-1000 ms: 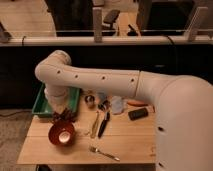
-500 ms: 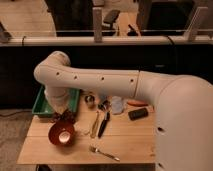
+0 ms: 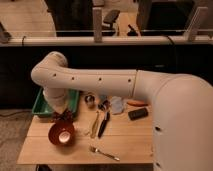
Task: Place grapes in red bowl
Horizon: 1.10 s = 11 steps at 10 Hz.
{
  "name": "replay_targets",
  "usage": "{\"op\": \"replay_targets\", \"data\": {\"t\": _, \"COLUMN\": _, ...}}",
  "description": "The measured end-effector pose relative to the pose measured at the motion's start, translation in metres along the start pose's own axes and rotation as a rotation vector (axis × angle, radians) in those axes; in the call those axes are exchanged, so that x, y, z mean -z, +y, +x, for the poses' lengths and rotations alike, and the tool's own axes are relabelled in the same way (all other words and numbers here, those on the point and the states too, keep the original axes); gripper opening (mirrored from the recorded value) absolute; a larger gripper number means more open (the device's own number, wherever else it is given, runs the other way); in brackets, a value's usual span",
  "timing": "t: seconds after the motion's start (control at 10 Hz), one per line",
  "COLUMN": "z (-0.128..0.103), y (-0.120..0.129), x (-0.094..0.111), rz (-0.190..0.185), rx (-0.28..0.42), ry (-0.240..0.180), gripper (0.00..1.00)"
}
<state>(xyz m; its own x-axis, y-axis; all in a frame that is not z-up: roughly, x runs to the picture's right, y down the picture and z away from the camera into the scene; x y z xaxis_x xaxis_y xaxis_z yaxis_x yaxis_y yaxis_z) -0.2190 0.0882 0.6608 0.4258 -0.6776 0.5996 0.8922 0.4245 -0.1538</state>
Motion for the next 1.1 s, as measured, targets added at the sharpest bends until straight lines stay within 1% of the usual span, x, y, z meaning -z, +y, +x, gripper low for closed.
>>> {"op": "replay_targets", "data": {"t": 0.2, "z": -0.002, "y": -0.002, "x": -0.001, "rz": -0.006, "rx": -0.009, "ry": 0.025, "gripper": 0.27}}
{"op": "replay_targets", "data": {"t": 0.3, "z": -0.004, "y": -0.004, "x": -0.002, "rz": -0.009, "rx": -0.015, "ry": 0.043, "gripper": 0.39}}
{"op": "replay_targets", "data": {"t": 0.4, "z": -0.005, "y": -0.005, "x": -0.002, "rz": -0.010, "rx": -0.019, "ry": 0.056, "gripper": 0.47}}
{"op": "replay_targets", "data": {"t": 0.6, "z": -0.008, "y": -0.009, "x": -0.004, "rz": -0.004, "rx": -0.035, "ry": 0.084, "gripper": 0.70}}
{"op": "replay_targets", "data": {"t": 0.7, "z": -0.009, "y": -0.010, "x": -0.004, "rz": 0.000, "rx": -0.044, "ry": 0.092, "gripper": 0.77}}
{"op": "replay_targets", "data": {"t": 0.8, "z": -0.010, "y": -0.011, "x": -0.005, "rz": 0.004, "rx": -0.050, "ry": 0.096, "gripper": 0.80}}
{"op": "replay_targets", "data": {"t": 1.1, "z": -0.011, "y": -0.013, "x": -0.006, "rz": 0.018, "rx": -0.068, "ry": 0.095, "gripper": 0.80}}
